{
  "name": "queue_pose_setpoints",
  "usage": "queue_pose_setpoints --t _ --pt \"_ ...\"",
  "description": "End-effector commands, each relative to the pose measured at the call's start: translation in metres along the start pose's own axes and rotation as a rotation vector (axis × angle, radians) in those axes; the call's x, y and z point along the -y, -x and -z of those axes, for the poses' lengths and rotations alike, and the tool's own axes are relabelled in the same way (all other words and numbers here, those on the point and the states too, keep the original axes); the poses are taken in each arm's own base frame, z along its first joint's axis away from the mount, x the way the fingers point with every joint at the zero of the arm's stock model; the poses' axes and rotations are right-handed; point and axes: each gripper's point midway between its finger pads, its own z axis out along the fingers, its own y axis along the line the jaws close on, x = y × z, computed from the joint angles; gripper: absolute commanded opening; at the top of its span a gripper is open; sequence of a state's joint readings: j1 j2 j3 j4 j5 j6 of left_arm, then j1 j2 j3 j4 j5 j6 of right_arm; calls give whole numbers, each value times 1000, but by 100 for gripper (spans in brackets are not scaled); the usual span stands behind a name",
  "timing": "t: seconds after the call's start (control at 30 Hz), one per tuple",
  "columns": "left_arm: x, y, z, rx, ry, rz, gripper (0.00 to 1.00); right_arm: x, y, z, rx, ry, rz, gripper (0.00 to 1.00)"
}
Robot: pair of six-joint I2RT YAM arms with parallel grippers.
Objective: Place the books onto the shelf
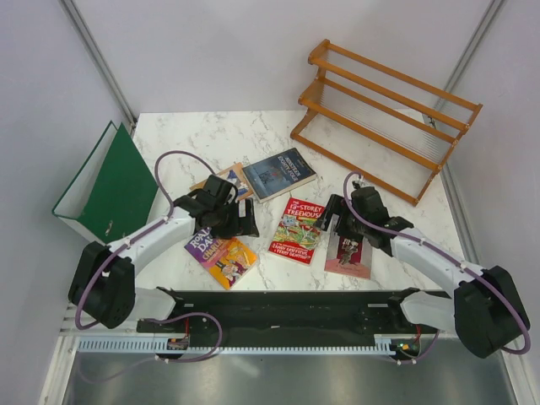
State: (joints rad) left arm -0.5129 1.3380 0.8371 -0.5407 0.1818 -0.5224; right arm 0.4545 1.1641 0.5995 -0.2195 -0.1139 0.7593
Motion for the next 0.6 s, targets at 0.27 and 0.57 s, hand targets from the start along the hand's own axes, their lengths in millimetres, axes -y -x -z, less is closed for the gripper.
queue_pose_setpoints --t 0.27,0.57 --pt "49 -3 -37 -72 -88 -70 100 7 -27 -9 -86 -5 -119 98" --pt "76 -14 -68 -147 -108 -104 99 16 -54 -9 -152 8 -226 98"
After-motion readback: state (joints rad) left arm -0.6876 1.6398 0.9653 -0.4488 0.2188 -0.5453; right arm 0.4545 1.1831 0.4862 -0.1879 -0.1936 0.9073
